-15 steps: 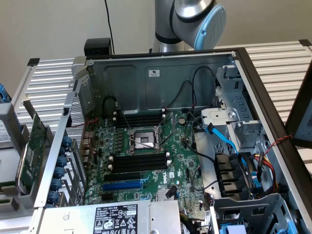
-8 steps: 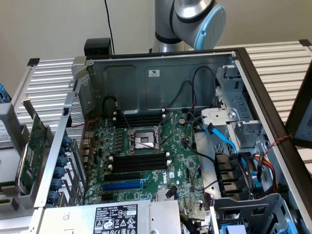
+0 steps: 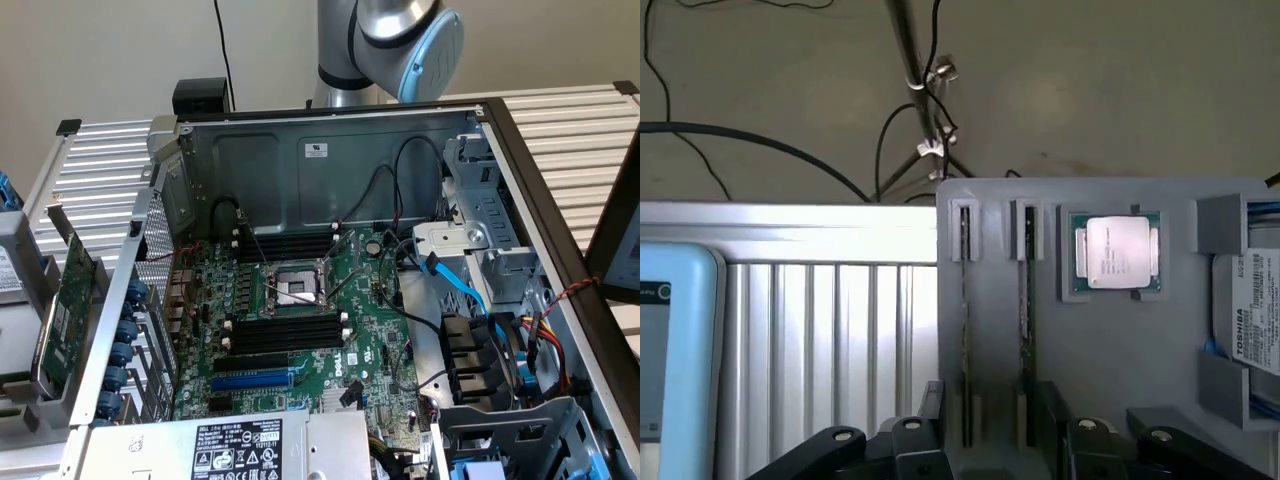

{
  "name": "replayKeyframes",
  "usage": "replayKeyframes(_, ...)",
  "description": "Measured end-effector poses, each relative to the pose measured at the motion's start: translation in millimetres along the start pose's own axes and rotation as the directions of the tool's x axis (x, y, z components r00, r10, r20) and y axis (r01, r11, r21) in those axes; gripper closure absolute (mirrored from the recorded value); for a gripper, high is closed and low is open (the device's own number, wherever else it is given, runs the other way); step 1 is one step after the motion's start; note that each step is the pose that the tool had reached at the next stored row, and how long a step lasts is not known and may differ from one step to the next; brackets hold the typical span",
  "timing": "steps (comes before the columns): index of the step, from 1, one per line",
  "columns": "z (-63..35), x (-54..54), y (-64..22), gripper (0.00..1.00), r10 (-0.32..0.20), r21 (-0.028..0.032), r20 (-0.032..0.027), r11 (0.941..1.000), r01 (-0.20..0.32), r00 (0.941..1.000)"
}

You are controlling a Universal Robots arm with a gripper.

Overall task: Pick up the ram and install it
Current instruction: 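Pick up the ram and move it above insertion slot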

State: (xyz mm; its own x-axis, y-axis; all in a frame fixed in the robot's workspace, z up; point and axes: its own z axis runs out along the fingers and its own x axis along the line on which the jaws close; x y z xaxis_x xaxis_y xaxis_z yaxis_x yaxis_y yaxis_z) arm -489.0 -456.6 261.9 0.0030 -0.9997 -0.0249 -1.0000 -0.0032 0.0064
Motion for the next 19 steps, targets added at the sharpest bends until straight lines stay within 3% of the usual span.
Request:
replayKeyframes(15, 27.3, 1.7, 0.3, 0.52, 0.000, 0.0002, 0.0001, 1.0000, 0.000, 1.0000)
replayKeyframes(19, 34.6, 2.3, -3.0, 0.52, 0.000, 0.0002, 0.0001, 1.0000, 0.000, 1.0000)
